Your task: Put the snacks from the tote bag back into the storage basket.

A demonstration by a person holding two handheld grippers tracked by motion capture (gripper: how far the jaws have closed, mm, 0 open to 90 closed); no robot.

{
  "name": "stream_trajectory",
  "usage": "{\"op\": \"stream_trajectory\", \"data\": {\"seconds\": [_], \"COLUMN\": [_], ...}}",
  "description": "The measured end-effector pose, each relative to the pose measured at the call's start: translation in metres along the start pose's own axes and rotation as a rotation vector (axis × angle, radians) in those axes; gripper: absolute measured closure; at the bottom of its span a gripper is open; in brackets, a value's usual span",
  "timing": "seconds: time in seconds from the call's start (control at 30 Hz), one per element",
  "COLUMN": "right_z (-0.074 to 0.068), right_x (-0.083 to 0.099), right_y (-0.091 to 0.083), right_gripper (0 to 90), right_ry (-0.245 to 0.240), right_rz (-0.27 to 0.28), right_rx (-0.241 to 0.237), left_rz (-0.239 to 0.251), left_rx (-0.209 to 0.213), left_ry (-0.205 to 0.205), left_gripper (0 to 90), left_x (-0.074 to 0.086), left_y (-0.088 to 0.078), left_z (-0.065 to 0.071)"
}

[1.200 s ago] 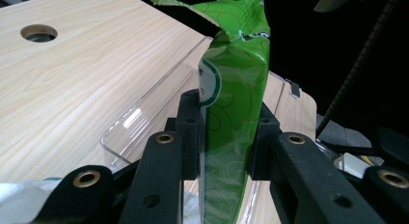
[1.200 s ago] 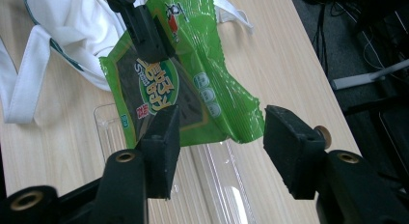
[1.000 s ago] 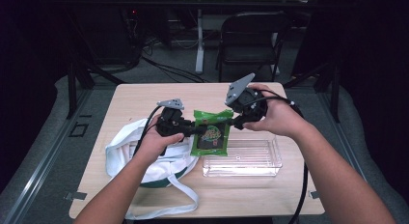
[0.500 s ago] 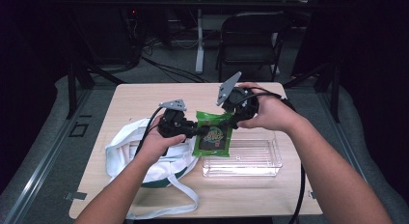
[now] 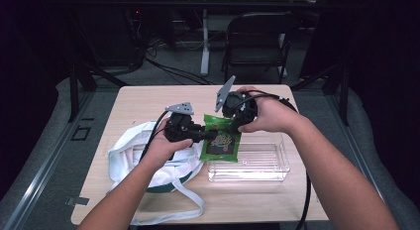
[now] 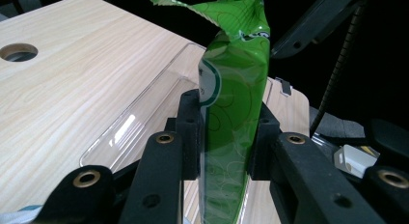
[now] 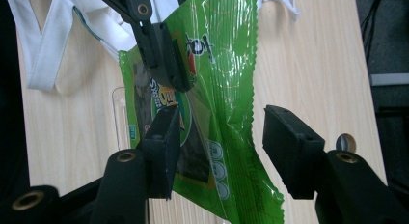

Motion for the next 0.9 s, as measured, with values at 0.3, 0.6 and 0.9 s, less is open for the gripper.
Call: {"op": "stream_trajectory", "data": {"seconds": [0.3, 0.6, 0.9], "right_z": [0.0, -0.002, -0.004], "right_x": [0.001, 0.001, 0.001], "right_y": [0.007, 0.013, 0.017], "right_gripper": [49.6, 50.5, 53.4], "right_ry": [-0.003, -0.013, -0.004], "right_rz": [-0.049, -0.09, -0.108], "right_rx": [-0.035, -0.073, -0.113], "left_rz": [-0.001, -0.002, -0.002], "left_rx": [0.006, 0.018, 0.022], "left_ry": [0.006, 0.015, 0.025], "left_gripper": [72.9, 72.9, 72.9], "left_x": [-0.001, -0.001, -0.001], "left_y": [0.001, 0.003, 0.004], "left_z": [0.002, 0.005, 0.006]}}
Point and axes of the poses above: each handheld gripper's, and its own axes: y roughly forward along the jaws, x roughly out of its underside, z roughly to its right, the point moved 5 cm from there along y, roughly forward along the jaws, and after that the axes turned 2 degrees about -z, right-handed, at the moved point
